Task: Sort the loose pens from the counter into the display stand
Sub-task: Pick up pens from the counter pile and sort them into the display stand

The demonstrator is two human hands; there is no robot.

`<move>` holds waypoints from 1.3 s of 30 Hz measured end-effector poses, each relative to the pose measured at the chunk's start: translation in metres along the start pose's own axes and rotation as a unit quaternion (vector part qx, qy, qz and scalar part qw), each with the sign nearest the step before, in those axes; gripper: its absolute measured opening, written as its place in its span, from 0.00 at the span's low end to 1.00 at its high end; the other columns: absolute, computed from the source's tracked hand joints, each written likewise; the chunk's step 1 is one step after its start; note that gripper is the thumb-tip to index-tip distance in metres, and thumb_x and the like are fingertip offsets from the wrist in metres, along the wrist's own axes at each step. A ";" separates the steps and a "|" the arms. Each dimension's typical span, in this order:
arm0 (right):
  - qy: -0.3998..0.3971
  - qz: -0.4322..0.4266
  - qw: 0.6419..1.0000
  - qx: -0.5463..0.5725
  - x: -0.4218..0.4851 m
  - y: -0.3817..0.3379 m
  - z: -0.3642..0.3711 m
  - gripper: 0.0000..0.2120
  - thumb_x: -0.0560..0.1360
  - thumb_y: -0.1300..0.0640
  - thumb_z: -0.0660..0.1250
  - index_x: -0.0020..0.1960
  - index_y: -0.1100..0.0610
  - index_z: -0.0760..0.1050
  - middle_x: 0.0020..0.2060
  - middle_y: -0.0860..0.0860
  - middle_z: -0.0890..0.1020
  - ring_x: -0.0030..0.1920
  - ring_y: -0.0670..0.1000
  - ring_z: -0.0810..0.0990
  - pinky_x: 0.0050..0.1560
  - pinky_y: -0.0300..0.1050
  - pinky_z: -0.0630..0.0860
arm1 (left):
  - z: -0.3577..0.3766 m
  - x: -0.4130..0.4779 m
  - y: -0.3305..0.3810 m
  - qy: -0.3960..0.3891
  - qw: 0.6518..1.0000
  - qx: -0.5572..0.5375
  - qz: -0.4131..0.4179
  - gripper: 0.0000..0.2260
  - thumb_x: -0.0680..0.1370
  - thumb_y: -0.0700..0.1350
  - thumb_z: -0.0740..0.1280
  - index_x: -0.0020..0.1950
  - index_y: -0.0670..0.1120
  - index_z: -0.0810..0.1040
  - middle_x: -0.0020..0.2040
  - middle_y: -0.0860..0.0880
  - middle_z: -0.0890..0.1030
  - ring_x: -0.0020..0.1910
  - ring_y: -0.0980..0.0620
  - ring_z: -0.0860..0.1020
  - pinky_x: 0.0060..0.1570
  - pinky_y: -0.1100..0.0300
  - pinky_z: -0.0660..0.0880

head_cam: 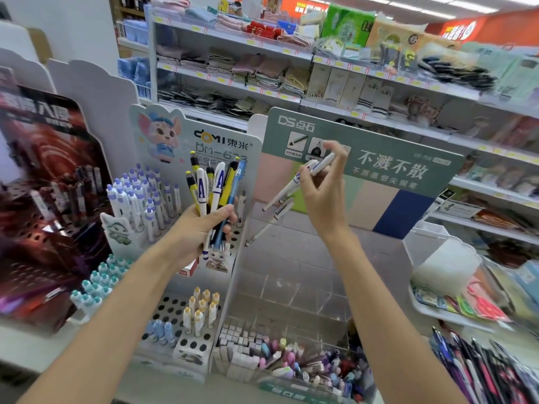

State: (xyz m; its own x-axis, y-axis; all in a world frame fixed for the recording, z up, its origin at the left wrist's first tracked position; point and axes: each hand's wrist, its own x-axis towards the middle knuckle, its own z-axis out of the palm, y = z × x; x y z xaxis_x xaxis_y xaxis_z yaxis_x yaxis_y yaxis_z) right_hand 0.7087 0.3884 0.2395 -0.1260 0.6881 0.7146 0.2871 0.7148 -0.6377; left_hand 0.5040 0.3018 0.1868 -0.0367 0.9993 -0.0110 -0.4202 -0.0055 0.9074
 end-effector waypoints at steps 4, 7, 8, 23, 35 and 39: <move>-0.065 0.051 0.995 -0.050 -0.017 0.022 0.023 0.12 0.78 0.63 0.67 0.56 0.54 0.66 0.37 0.45 0.76 0.33 0.41 0.77 0.34 0.39 0.75 | 0.003 -0.002 -0.004 -0.012 0.999 0.034 0.002 0.18 0.73 0.45 0.68 0.59 0.38 0.77 0.38 0.47 0.80 0.33 0.52 0.76 0.36 0.59 0.79; -0.086 0.075 0.988 -0.100 -0.030 0.035 0.031 0.07 0.77 0.59 0.69 0.51 0.56 0.72 0.36 0.42 0.75 0.40 0.45 0.75 0.43 0.51 0.77 | 0.005 -0.002 -0.004 -0.028 0.999 0.030 -0.011 0.16 0.74 0.45 0.67 0.60 0.40 0.78 0.39 0.47 0.79 0.33 0.53 0.76 0.37 0.60 0.79; -0.084 0.054 0.984 -0.147 -0.032 0.039 0.032 0.06 0.76 0.56 0.69 0.49 0.57 0.74 0.36 0.43 0.75 0.45 0.50 0.74 0.47 0.56 0.76 | 0.005 -0.002 -0.005 -0.032 0.999 0.026 -0.017 0.16 0.74 0.45 0.67 0.60 0.40 0.78 0.39 0.47 0.79 0.33 0.53 0.76 0.37 0.60 0.79; -0.253 0.097 0.962 -0.043 0.015 -0.033 -0.009 0.05 0.73 0.52 0.74 0.46 0.51 0.79 0.44 0.43 0.80 0.47 0.44 0.78 0.51 0.43 0.77 | 0.038 0.004 0.000 -0.179 0.972 0.147 -0.048 0.11 0.75 0.44 0.67 0.53 0.37 0.76 0.36 0.47 0.76 0.32 0.52 0.73 0.36 0.59 0.75; -0.182 0.112 0.968 0.129 0.033 -0.042 -0.029 0.06 0.79 0.61 0.67 0.54 0.61 0.79 0.44 0.53 0.84 0.45 0.47 0.83 0.51 0.40 0.79 | 0.046 0.006 0.004 -0.178 0.977 0.109 -0.041 0.10 0.75 0.43 0.67 0.51 0.37 0.74 0.35 0.48 0.75 0.31 0.53 0.71 0.34 0.60 0.74; -0.112 0.090 0.973 0.179 0.037 -0.048 -0.032 0.06 0.82 0.61 0.60 0.51 0.61 0.75 0.40 0.53 0.83 0.44 0.52 0.83 0.50 0.44 0.79 | 0.041 0.007 0.000 -0.151 0.982 0.108 -0.029 0.12 0.75 0.43 0.67 0.53 0.36 0.75 0.34 0.48 0.75 0.32 0.53 0.72 0.35 0.60 0.74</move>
State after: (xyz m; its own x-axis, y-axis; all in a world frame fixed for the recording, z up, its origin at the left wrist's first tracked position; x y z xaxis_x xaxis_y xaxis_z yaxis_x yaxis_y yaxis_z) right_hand 0.7202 0.3753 0.3056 -0.3205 0.7871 0.5271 -0.0207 0.5505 -0.8346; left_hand 0.5413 0.3103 0.2038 0.2651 0.9637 0.0309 -0.2108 0.0266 0.9772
